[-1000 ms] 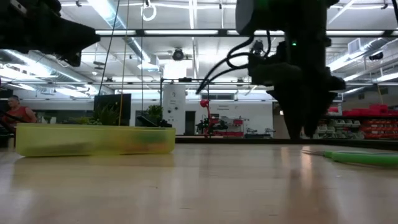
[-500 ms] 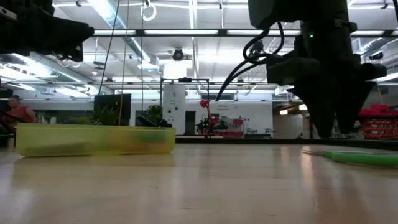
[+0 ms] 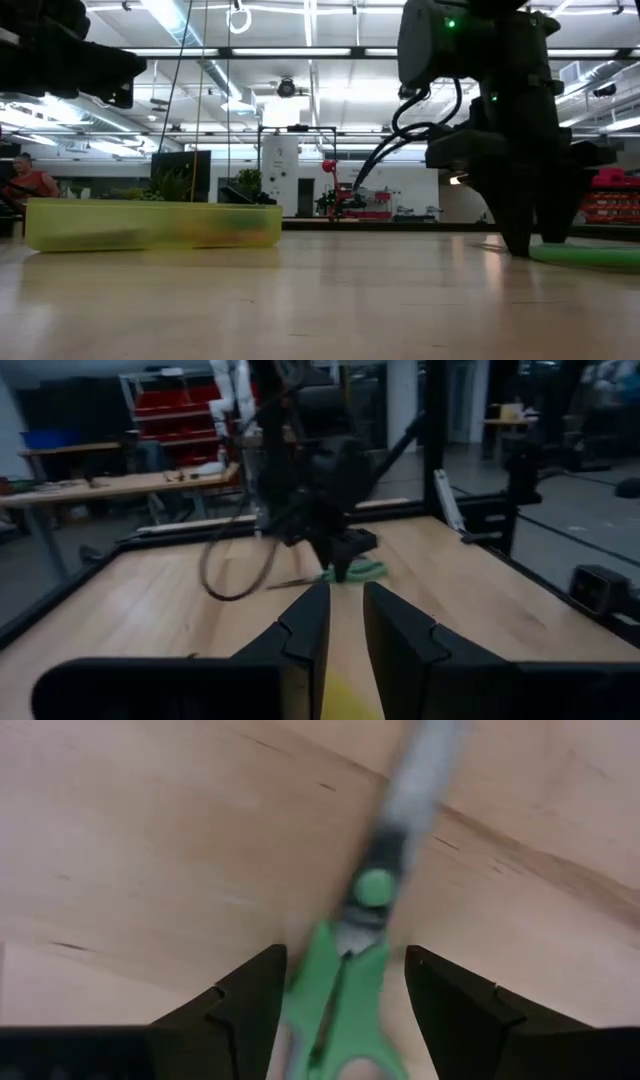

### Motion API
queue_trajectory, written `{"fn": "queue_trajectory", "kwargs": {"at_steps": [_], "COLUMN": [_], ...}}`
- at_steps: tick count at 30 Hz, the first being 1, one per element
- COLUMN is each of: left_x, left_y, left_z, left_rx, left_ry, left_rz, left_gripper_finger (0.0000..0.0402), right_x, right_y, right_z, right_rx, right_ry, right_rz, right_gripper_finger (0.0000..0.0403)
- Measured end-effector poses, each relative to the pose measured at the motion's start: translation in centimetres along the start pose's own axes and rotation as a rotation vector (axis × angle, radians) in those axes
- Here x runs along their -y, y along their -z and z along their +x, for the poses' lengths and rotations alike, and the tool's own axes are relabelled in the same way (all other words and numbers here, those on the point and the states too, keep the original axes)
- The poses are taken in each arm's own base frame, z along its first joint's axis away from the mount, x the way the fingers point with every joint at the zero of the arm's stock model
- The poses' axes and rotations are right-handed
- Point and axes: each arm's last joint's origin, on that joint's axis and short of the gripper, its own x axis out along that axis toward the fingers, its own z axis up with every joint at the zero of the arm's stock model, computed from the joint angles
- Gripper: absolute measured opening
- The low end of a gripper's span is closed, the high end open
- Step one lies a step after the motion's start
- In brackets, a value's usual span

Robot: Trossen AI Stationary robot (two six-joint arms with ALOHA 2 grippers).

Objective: Pack school essentials
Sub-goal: Put the green scissors into the yellow supply box

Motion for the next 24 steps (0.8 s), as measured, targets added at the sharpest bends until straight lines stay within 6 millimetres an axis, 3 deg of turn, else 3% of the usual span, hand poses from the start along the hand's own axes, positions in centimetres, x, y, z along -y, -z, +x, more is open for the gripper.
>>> {"fn": "queue_trajectory", "kwargs": {"at_steps": [13,24], "left_x": [0.29,0.31], "left_y": [0.12,0.37], "left_z": [-0.02,-0.02], "left_rx": [-0.006,-0.03], "left_ry": [0.097,0.101], "left_rz": [0.004,0.016], "left_gripper_finger": [0.0075,0.007], "right_x": [0.2,0.11], "right_y": [-0.27,-0.23], "right_z": [0.19,0.22], "right_rx": [-0.025,-0.019], "right_ry": [-0.004,-0.011], "right_rz": [-0.004,-0.086], "right_gripper_finger": [0.0211,0.0166]}}
